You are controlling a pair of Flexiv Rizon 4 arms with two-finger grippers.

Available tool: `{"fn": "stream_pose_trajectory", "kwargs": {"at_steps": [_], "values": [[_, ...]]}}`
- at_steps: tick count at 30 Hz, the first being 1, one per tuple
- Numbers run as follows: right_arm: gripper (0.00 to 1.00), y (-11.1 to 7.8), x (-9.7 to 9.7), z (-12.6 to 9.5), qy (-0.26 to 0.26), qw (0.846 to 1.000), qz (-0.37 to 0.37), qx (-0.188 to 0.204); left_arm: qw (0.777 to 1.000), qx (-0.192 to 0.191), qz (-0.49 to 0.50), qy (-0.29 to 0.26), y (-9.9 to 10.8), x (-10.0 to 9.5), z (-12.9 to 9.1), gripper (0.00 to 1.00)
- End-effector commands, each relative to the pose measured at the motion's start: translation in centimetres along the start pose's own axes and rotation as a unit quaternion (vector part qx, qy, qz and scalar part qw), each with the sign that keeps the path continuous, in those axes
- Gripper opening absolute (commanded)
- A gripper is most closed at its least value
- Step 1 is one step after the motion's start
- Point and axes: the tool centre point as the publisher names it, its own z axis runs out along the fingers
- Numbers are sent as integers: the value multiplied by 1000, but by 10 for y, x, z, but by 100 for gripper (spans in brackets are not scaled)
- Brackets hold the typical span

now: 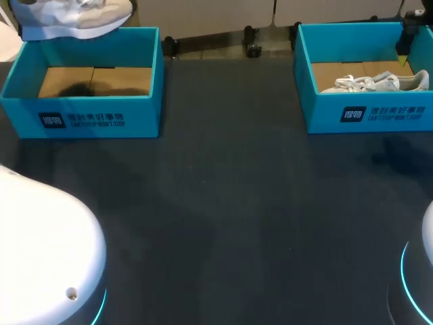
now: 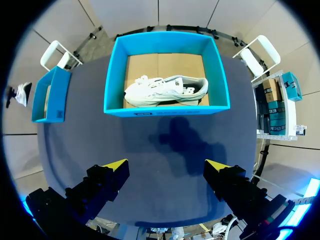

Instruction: Take the shoe out of the shoebox, open the shoe tongue, remove and reinsert the insole, then place the shoe into the shoebox

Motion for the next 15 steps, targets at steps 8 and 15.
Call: {"fn": "stream_pose_trajectory", "kwargs": {"at_steps": [8,15], "values": [[100,0,0,0,0,1000,0,1,1000,-18,-17,19,-44,-13,-12,0],[100,0,0,0,0,1000,0,1,999,-21,-25,26,-68,-30,-9,0]]}}
